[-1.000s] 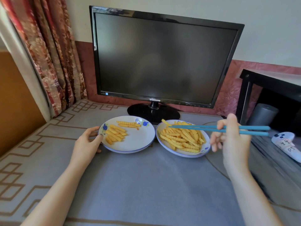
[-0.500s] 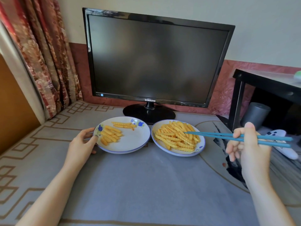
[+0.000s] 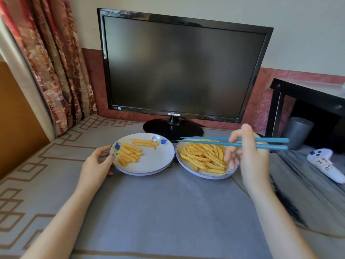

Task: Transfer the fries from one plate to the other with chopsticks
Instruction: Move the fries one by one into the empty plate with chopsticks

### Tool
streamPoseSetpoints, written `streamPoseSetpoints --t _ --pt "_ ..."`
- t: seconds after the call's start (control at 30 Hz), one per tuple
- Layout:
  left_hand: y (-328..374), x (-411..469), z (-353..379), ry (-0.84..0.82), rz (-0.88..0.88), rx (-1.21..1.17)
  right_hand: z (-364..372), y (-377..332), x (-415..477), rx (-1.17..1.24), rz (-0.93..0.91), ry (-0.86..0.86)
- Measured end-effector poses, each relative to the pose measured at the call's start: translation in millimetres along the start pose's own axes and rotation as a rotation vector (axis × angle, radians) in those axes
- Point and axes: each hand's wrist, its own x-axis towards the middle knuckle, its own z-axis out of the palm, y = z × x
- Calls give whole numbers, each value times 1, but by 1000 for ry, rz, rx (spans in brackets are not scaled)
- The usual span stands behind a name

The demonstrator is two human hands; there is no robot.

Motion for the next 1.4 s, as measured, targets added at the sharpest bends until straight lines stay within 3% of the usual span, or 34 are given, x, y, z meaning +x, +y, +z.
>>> streamPoseSetpoints --t 0.23,0.47,1.23,1.4 --pt "-1 1 0 -3 6 -11 74 24 13 56 92 -231" --pt "-2 2 0 0 13 13 104 51 14 38 133 -324" --pt "1 -1 -1 -4 3 14 116 60 4 64 119 -352" --pt "1 0 -1 -4 -2 18 118 60 0 51 147 -277"
